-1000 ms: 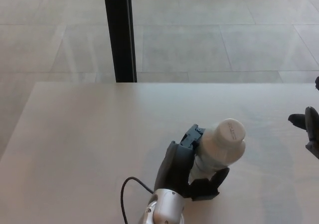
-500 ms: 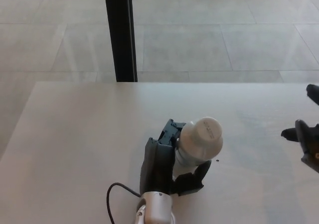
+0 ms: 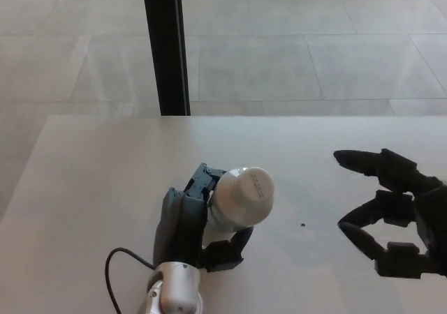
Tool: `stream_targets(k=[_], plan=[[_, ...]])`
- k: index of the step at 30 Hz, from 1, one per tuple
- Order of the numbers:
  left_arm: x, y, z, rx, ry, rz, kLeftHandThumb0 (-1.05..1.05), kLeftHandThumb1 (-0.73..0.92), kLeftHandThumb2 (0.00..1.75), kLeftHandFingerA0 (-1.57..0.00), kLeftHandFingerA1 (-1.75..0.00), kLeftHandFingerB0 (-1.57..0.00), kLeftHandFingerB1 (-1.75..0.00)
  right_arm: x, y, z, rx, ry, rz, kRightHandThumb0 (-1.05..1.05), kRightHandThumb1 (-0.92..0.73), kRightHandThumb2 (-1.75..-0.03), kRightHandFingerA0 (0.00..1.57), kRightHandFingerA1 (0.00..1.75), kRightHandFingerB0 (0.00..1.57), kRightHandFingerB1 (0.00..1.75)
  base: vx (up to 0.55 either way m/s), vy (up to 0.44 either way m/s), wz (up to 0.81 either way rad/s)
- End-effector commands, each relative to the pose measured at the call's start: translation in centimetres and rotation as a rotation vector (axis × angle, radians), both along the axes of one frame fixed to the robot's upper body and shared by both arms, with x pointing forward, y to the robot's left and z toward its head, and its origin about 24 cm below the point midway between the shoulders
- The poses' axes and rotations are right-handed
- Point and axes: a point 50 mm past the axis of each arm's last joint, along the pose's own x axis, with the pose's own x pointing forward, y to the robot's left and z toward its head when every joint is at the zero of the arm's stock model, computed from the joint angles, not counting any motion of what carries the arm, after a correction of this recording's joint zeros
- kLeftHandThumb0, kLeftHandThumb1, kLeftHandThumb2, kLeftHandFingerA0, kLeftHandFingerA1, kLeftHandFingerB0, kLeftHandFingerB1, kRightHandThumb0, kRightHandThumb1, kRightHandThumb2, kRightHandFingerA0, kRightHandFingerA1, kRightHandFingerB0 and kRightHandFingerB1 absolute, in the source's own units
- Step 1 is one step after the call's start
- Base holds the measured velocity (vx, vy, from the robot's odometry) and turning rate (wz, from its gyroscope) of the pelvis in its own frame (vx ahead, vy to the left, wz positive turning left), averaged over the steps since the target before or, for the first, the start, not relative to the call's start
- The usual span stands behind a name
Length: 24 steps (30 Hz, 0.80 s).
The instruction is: The robot uses its left hand to to lift the bottle kept on the middle of the desk and tilts it towards its right hand. It then uses its right hand to rotate its cap to open it and places the bottle and cap back on the desk
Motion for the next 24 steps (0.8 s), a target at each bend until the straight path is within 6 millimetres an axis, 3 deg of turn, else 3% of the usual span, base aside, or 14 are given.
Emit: stream_targets(k=[1,2,7,13,14,15,17,18,19,20,21,24], plan=[[-0.1,2.1,-0.8,0.22,0.127,-0.014,0.16,0.79,1.03,-0.92,-1.73,-0.76,-1.43,-0.1,2.2,1.6,-0.228,-0.161,0.039,-0.59,-0.58,-0.59,0.8,0.89,0.43,0.36,0.0,0.0,0.0],[-0.1,2.1,-0.8,0.244,0.129,-0.02,0.16,0.79,0.96,-0.92,-1.66,-0.76,-1.34,0.0,2.4,1.6,-0.224,-0.164,0.042,-0.57,-0.61,-0.58,0.82,0.91,0.43,0.39,0.0,0.0,0.0],[-0.1,2.1,-0.8,0.334,0.159,-0.058,0.13,0.8,0.86,-0.92,-1.57,-0.76,-1.26,1.0,3.4,2.2,-0.225,-0.193,0.023,-0.56,-0.61,-0.59,0.81,0.96,0.43,0.37,0.0,0.0,0.0],[-0.2,1.5,-0.7,0.319,0.169,-0.048,0.13,0.8,0.82,-0.92,-1.58,-0.75,-1.29,1.8,3.7,2.7,-0.238,-0.247,-0.059,-0.53,-0.6,-0.58,0.81,0.94,0.47,0.4,0.0,0.0,0.0],[-0.2,1.4,-0.6,0.318,0.172,-0.044,0.12,0.8,0.83,-0.9,-1.58,-0.74,-1.28,1.9,3.8,2.6,-0.242,-0.25,-0.067,-0.53,-0.6,-0.58,0.81,0.94,0.47,0.41,0.0,0.0,0.0],[-0.2,1.2,-0.6,0.321,0.17,-0.045,0.12,0.82,0.77,-0.68,-1.7,-0.64,-1.36,2.0,3.7,2.4,-0.246,-0.252,-0.084,-0.52,-0.6,-0.58,0.81,0.94,0.47,0.41,0.0,0.0,0.0],[-0.2,1.0,-0.6,0.327,0.172,-0.047,0.11,0.81,0.75,-0.67,-1.71,-0.62,-1.39,2.1,3.8,2.2,-0.251,-0.253,-0.097,-0.51,-0.59,-0.58,0.82,0.95,0.48,0.41,0.0,0.0,0.0],[-0.3,0.8,-0.6,0.327,0.175,-0.051,0.12,0.8,0.82,-0.89,-1.53,-0.72,-1.19,2.2,3.9,1.9,-0.268,-0.248,-0.115,-0.51,-0.58,-0.58,0.81,0.96,0.47,0.41,0.0,0.0,0.0],[-0.3,0.7,-0.7,0.326,0.174,-0.054,0.12,0.79,0.82,-0.9,-1.54,-0.73,-1.21,2.3,4.1,1.7,-0.28,-0.25,-0.128,-0.51,-0.58,-0.57,0.82,0.96,0.48,0.41,0.0,0.0,0.0],[-0.3,0.6,-0.7,0.327,0.179,-0.053,0.11,0.76,0.85,-0.65,-1.68,-0.66,-1.29,2.3,4.2,1.5,-0.286,-0.252,-0.135,-0.5,-0.58,-0.57,0.81,0.97,0.48,0.41,0.0,0.0,0.0],[-0.3,0.5,-0.8,0.331,0.185,-0.05,0.12,0.81,0.77,-0.87,-1.51,-0.72,-1.19,2.2,4.2,1.4,-0.294,-0.252,-0.139,-0.5,-0.59,-0.58,0.81,0.97,0.48,0.41,0.0,0.0,0.0],[-0.3,0.4,-0.7,0.326,0.192,-0.047,0.11,0.83,0.78,-0.85,-1.51,-0.7,-1.15,2.1,4.3,0.8,-0.345,-0.244,-0.153,-0.5,-0.6,-0.59,0.77,0.99,0.47,0.39,0.0,0.0,0.0]])
